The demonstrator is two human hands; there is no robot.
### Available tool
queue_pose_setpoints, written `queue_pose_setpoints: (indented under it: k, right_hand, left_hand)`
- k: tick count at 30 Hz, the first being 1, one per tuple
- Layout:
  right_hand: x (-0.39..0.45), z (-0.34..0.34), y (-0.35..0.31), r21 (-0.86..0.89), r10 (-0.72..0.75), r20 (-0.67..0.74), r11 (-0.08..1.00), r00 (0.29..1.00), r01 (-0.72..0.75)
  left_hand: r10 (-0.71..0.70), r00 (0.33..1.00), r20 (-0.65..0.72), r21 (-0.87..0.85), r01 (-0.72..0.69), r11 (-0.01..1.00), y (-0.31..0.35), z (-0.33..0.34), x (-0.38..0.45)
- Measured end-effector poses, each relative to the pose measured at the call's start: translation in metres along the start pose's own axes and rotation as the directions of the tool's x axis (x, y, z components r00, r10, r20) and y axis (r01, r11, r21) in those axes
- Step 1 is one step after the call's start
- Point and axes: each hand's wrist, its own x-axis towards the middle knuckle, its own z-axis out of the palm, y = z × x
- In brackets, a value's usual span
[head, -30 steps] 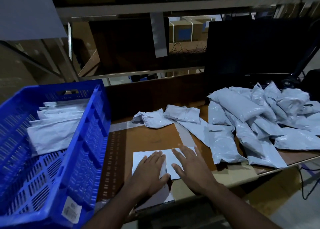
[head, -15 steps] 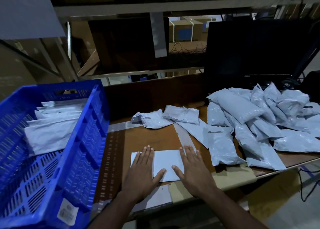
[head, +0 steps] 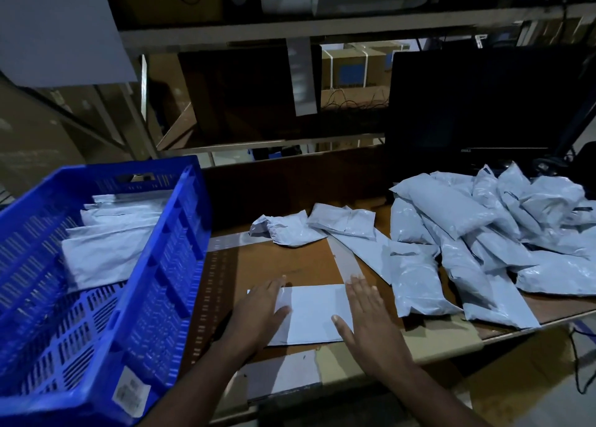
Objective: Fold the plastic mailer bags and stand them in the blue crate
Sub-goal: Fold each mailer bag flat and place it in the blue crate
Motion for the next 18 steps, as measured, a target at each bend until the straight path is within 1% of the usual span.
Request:
queue_pose_setpoints:
  k: [2,4,7,9,12,18]
  right_hand:
    - [-0.001,-0.002,-0.005,0.000,-0.065,0.024,0.998,0.998,0.065]
    - [0.001,-0.007,-0.011,0.018,-0.098,0.010,0.995,0.995,0.098]
    - [0.006,-0.018,-0.021,0.065,-0.153,-0.025,0.986,0.988,0.155]
    - [0.012,-0.026,-0.026,0.077,-0.203,-0.032,0.976,0.979,0.205]
    - [0.026,-0.038,-0.028,0.043,-0.257,0.010,0.965,0.966,0.257]
    - [0.055,-0.041,-0.029,-0.056,-0.386,0.140,0.916,0.912,0.396]
  left_hand:
    - [-0.007,1.000,-0.011,0.053,0.008,0.999,0.001,-0.004,0.002]
    - [-0.034,0.999,-0.003,0.083,0.035,0.996,0.002,-0.006,0.005]
    - [-0.133,0.990,0.043,0.077,0.129,0.989,0.002,-0.011,0.009]
    - [-0.168,0.985,0.045,0.078,0.164,0.983,0.006,-0.020,0.008]
    - [-0.156,0.984,0.088,0.079,0.149,0.986,0.011,-0.031,0.005]
    - [-0.184,0.974,0.130,-0.029,0.190,0.981,0.017,-0.035,-0.002]
